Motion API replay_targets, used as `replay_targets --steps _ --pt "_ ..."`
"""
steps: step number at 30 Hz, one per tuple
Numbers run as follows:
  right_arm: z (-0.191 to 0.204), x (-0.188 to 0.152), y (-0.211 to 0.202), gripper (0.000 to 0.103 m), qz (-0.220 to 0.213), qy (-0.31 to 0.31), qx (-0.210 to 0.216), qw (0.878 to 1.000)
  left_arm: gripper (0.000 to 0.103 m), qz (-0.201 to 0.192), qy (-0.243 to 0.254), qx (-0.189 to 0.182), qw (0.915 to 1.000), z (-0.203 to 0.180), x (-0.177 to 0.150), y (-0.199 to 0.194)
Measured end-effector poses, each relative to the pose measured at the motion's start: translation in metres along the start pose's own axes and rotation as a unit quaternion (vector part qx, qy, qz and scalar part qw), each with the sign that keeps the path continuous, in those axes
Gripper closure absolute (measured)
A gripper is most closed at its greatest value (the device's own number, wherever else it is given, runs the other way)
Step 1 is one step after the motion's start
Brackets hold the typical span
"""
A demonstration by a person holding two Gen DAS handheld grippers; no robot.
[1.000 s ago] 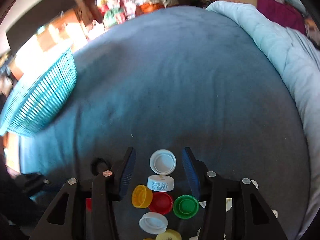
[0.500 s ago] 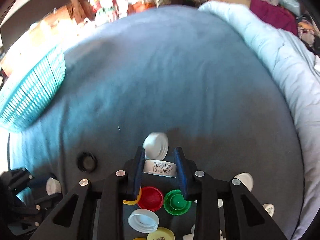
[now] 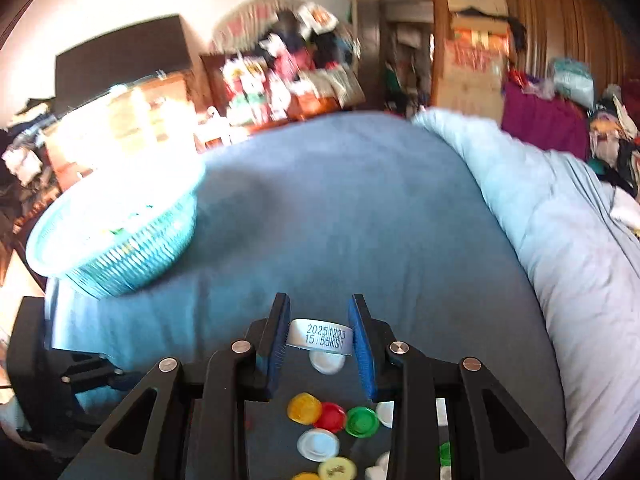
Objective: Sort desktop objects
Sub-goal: 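Carry both held white caps over to the light-blue basket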
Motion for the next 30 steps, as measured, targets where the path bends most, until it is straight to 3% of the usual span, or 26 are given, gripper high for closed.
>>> replay_targets --steps 8,12,20,30 --pt "0.043 0.014 -0.02 0.07 -0.031 0.004 0.025 0.999 0.072 -0.086 -0.025 0.018 0.9959 0.044 0.063 -0.074" --pt "0.06 0.023 -0.022 0.07 -0.037 0.009 0.034 0.999 0.072 -0.108 -0.039 0.055 0.9918 0.089 0.087 -0.098" --pt "0.103 0.08 -0.008 0.07 -0.046 -0.003 0.063 0.997 0.072 -0.11 -0.089 0.13 0.9814 0.194 0.101 -0.128" --pt "0.172 0.159 0.036 0.07 -0.03 -0.016 0.12 0.992 0.072 -0.104 -0.127 0.163 0.9728 0.279 0.104 -0.147"
Point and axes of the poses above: each gripper's, at about its wrist camera, not at the fingertips, and y roughly the way its jaws point, z to its left, x to its top, the point moved 3 cm from there along y, roughly the way its jaws point, and after that the axes turned 10 degrees about x, right-handed, at the moved point
